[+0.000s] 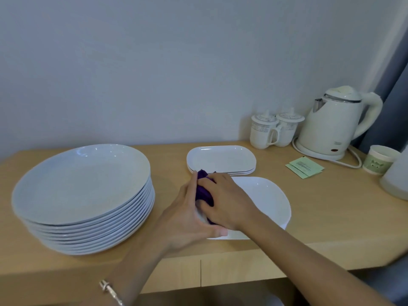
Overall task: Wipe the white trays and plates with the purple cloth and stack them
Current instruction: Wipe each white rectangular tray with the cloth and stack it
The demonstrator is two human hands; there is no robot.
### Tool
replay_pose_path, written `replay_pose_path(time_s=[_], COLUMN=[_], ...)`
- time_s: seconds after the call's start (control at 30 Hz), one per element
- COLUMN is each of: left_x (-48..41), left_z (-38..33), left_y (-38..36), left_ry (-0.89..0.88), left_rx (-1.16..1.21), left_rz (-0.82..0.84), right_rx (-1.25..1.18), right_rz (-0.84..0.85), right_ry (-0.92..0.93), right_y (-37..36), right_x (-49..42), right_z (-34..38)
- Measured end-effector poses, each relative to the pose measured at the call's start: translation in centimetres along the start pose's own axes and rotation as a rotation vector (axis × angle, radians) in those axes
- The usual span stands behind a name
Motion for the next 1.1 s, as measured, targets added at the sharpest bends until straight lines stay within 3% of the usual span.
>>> replay_pose_path(time_s=[0.3,0.47,0.7,0.77,0.93,1.0,1.1], left_x=[0.2,0.4,0.9,0.9,0.7,0.7,0.5], left_z=[-0.9,-0.6,1.7,1.9,1.4,1.1,1.1], left_y=[-0.1,-0.5,0.8,0.8,0.7,0.6,0.6], left_ry=[-0.050,-0.007,0.098,0.105,0.089,0.073,0.063], left_rx=[-0.079,-0.058,0.015,0.020,-0.042,-0.043,-0.023], left_rz=[0.009,-0.057,-0.132,-0.110,-0.091,-0.080,-0.082], right_rx=[0.282,0.078,-0.168,-0.114,0.182,0.310,0.145], right_rz=[-0.038,-0.014,0.167,0.193,0.053,0.004,0.019], right_ry=[-0.265,-0.136,0.070,0.033,-0.241,-0.229,-0.139], right_y=[6.1,2.5,-1.9,-1.0,4.7,4.3,0.9], right_x=[4.3,1.7,-0.7,-0.3,2.4,2.3,0.4], right_z=[-8.8,-3.7,1.7,-0.5,-8.3,-7.6,-3.0])
Point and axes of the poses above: each hand's wrist, its own x-axis away from the middle knuckle, its own y-axis out of the back of the hand, z = x × y, the point moved 10 cm from there along -x, towards the middle knuckle, and after that the axes turned 7 degrees about -z, right-handed, at the moved point
